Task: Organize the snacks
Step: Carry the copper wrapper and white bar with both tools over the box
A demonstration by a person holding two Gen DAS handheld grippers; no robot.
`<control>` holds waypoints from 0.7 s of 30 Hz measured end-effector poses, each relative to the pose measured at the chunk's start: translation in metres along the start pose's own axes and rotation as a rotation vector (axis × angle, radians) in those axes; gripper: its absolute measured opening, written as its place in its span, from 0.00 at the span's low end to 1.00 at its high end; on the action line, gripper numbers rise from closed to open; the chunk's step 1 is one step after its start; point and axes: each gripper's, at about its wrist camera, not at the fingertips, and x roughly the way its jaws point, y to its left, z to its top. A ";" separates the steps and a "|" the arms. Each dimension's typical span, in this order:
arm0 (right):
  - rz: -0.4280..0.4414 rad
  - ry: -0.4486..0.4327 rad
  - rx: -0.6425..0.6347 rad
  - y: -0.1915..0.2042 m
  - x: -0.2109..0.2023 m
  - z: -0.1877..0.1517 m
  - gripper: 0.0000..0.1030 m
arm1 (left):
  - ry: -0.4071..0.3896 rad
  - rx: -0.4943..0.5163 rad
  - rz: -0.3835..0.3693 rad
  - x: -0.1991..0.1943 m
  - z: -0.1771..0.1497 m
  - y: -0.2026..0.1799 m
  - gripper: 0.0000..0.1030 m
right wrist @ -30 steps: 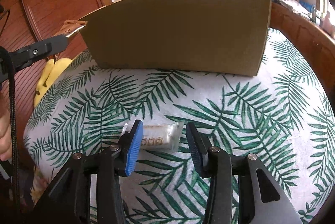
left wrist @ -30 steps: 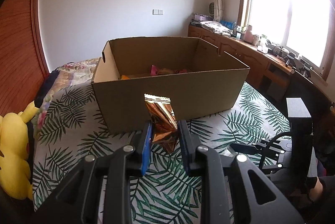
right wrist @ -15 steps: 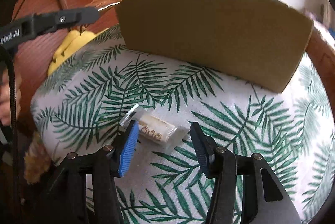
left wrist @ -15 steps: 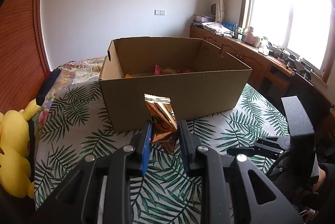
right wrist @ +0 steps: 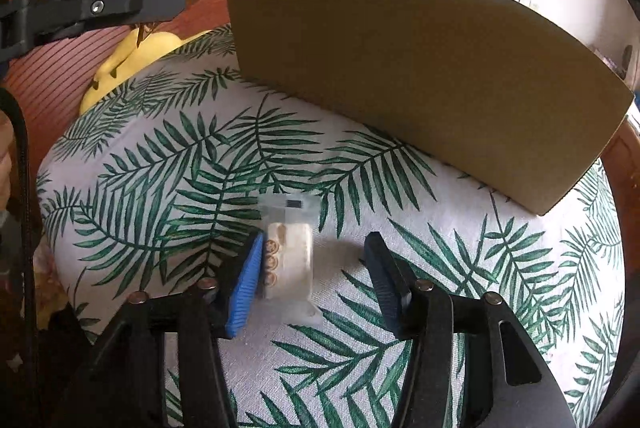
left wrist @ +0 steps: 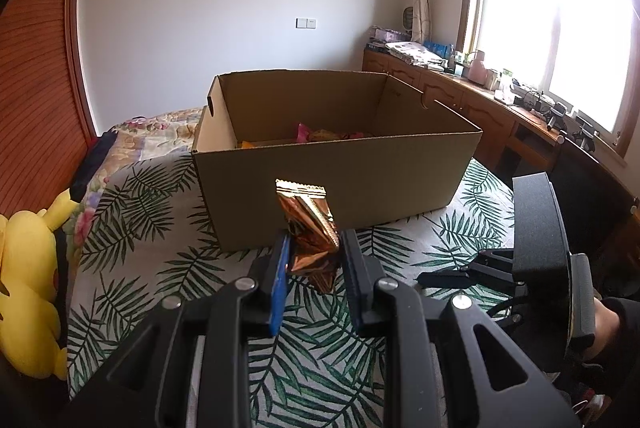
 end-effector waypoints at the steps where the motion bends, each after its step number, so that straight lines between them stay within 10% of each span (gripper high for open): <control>1: 0.004 0.001 0.000 0.000 -0.001 0.000 0.32 | 0.000 -0.001 0.001 0.000 0.000 0.000 0.22; 3: 0.011 0.005 -0.003 0.000 -0.003 -0.001 0.19 | -0.002 -0.005 0.002 0.000 0.000 0.001 0.22; 21: -0.070 -0.226 0.064 -0.039 -0.089 0.057 0.19 | -0.062 0.033 0.003 0.020 0.058 -0.011 0.22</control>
